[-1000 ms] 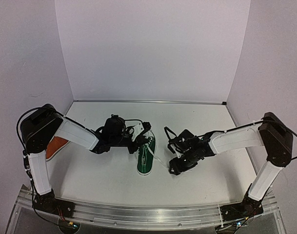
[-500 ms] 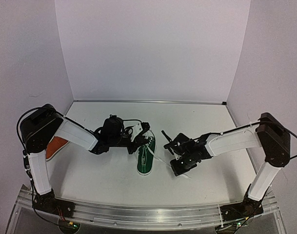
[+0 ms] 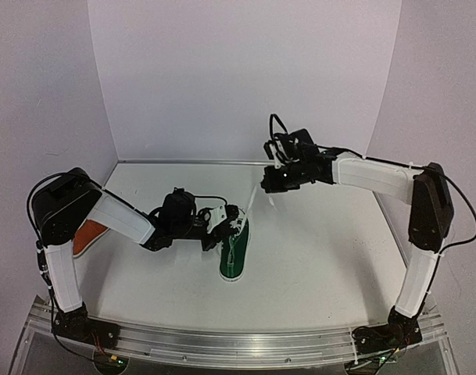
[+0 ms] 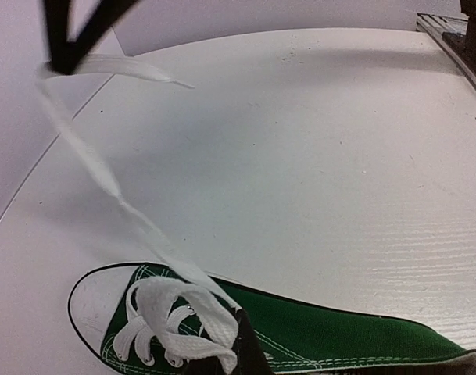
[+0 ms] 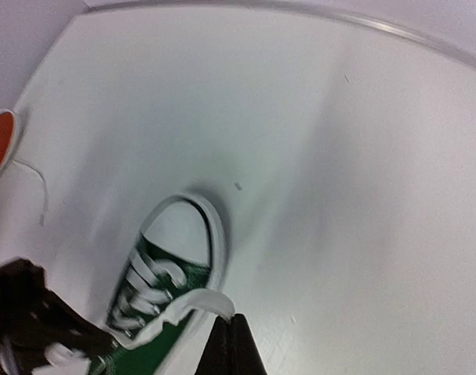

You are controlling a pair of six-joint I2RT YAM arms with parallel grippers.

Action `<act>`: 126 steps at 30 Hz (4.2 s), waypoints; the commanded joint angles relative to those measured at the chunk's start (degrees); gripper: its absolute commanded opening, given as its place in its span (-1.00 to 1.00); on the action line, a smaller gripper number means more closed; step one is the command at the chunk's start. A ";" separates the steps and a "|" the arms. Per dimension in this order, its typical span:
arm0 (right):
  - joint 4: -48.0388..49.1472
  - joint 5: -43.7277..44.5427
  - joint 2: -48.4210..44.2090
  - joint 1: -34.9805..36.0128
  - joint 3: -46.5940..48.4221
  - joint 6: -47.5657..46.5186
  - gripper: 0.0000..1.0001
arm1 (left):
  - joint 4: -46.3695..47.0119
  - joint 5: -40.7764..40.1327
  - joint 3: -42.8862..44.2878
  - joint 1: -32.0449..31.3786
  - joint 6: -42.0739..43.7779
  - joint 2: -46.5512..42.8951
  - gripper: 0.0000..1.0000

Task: Tie the shoes

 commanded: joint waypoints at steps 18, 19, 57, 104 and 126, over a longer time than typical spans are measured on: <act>3.12 -21.01 4.64 2.00 6.45 1.36 0.08 | -1.22 -1.39 -0.50 -1.48 8.08 -3.31 -1.00; 4.20 -21.38 2.88 1.67 3.23 2.03 0.08 | -1.02 -1.35 -0.43 -1.47 7.92 -3.19 -1.00; 28.70 -26.60 2.08 7.36 -16.53 17.46 -0.40 | 0.17 -1.53 1.23 -1.46 6.06 -1.84 -1.00; 26.86 -23.41 1.98 7.35 -16.33 16.98 -1.00 | -49.66 0.43 28.87 14.89 4.27 10.79 -0.06; 26.71 -21.67 2.26 6.71 -16.20 16.35 -1.00 | -54.90 -4.23 21.93 13.13 -5.43 -3.87 -1.00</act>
